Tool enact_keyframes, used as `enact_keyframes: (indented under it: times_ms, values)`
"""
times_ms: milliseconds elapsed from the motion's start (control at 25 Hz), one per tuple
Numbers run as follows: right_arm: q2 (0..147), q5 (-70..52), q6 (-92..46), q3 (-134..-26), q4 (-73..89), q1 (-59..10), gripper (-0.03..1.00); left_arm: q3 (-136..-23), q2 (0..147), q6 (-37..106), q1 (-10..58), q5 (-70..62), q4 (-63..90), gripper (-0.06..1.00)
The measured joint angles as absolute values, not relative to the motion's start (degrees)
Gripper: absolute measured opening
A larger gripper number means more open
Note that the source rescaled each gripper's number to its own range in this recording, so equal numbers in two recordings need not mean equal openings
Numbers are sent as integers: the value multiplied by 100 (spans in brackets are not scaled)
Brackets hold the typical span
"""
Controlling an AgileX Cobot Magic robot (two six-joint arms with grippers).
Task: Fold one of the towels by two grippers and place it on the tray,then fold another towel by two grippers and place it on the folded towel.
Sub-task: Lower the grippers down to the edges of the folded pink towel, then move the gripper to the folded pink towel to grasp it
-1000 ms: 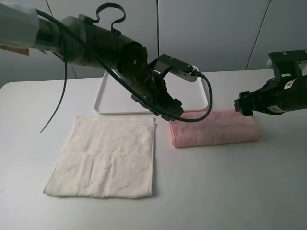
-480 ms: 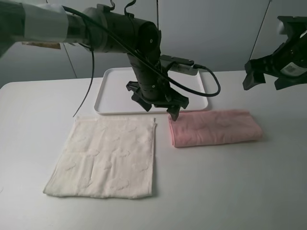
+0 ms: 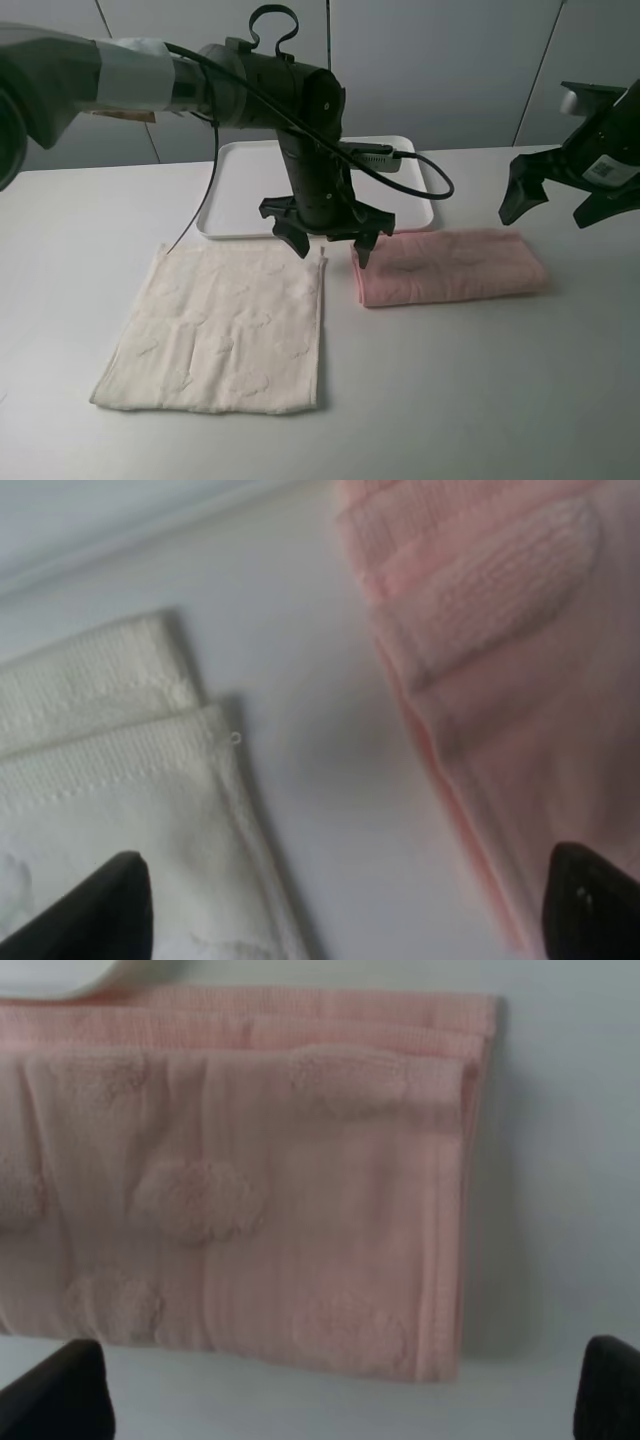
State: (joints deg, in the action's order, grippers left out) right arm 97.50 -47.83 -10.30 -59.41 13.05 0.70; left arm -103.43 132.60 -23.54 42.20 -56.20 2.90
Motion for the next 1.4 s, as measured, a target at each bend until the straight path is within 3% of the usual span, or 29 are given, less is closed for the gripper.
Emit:
enact_keyframes:
  times_ms: [1400]
  values:
    - [10800,-4404,-783,-6201,335,-53,100,-10814,13870,-2847,4220,-5867,150,100]
